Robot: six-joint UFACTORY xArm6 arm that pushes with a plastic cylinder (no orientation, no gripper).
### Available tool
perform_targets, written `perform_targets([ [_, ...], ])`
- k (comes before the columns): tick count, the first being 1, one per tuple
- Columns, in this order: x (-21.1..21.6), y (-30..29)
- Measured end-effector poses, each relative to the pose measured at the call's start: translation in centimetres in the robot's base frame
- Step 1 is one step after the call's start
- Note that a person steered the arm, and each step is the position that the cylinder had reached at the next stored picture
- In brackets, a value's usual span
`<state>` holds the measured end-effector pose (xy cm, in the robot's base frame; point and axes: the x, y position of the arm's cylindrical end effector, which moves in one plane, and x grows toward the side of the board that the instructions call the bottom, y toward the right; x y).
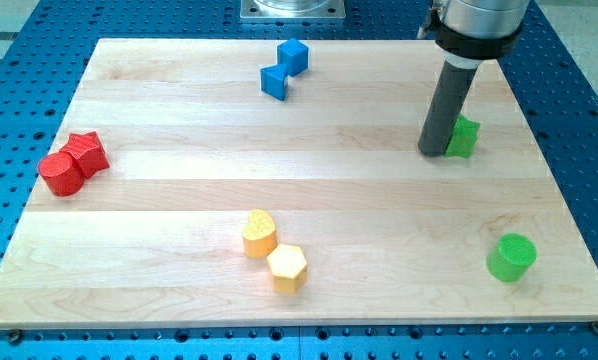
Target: Slide the green circle to the right of the green star
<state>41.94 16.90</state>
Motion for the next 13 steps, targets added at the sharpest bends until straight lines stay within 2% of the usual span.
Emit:
perform_targets([
  [1,4.5,0.2],
  [2,11.9,0.2],
  [4,20.0,0.2],
  [5,19.8,2.6],
  [8,12.3,1.2],
  [9,16.6,1.2],
  [10,19.2,4.6],
  [11,16.2,6.9],
  [13,7.1,5.2],
])
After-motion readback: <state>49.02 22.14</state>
